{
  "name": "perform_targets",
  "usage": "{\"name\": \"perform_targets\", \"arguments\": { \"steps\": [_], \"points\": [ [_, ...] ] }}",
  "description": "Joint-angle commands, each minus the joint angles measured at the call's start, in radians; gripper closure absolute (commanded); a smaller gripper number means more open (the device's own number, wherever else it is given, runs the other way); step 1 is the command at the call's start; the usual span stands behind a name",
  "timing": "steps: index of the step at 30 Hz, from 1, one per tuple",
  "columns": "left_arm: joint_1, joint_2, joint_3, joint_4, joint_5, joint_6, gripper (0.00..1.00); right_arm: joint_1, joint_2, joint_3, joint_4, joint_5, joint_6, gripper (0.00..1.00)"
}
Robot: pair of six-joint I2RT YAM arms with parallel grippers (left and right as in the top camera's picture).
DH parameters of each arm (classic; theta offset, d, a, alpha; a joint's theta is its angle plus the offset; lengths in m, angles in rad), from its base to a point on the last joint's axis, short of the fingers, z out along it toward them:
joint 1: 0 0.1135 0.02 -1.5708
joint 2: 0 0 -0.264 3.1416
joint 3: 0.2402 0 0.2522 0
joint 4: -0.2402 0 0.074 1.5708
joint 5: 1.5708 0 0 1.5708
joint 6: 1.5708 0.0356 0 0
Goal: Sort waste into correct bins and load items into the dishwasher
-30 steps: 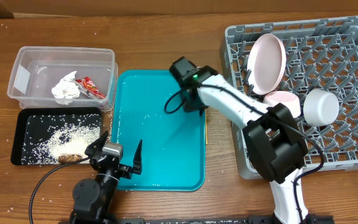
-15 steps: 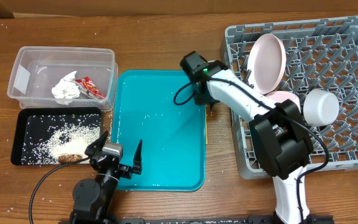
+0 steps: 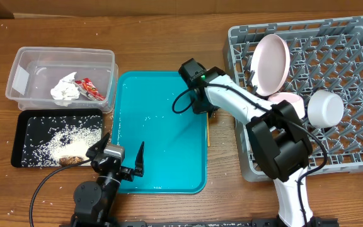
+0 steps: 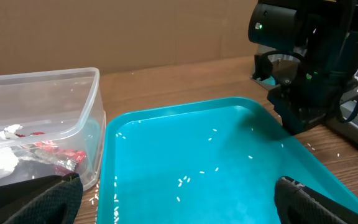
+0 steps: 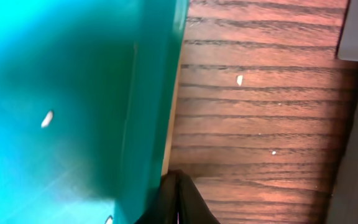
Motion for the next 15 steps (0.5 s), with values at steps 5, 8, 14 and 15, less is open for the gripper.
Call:
{"name": "perform_targets", "arguments": {
  "steps": [5, 8, 14, 15],
  "points": [
    [-0.006, -0.009, -0.004, 0.0, 0.006, -0.006, 0.0, 0.087, -0.045, 0.05, 0.011, -0.022, -0.128, 0.96],
    [-0.006, -0.009, -0.004, 0.0, 0.006, -0.006, 0.0, 0.1, -0.045, 0.071, 0.004, -0.019, -0.15, 0.96],
    [-0.006, -0.009, -0.004, 0.0, 0.006, -0.006, 0.0, 0.055, -0.05, 0.121, -0.084, 0.002, -0.114, 0.62],
    [-0.006, -0.009, -0.004, 0.0, 0.006, -0.006, 0.0, 0.046, -0.053, 0.128, -0.1, -0.023, -0.117, 0.57]
  ]
}}
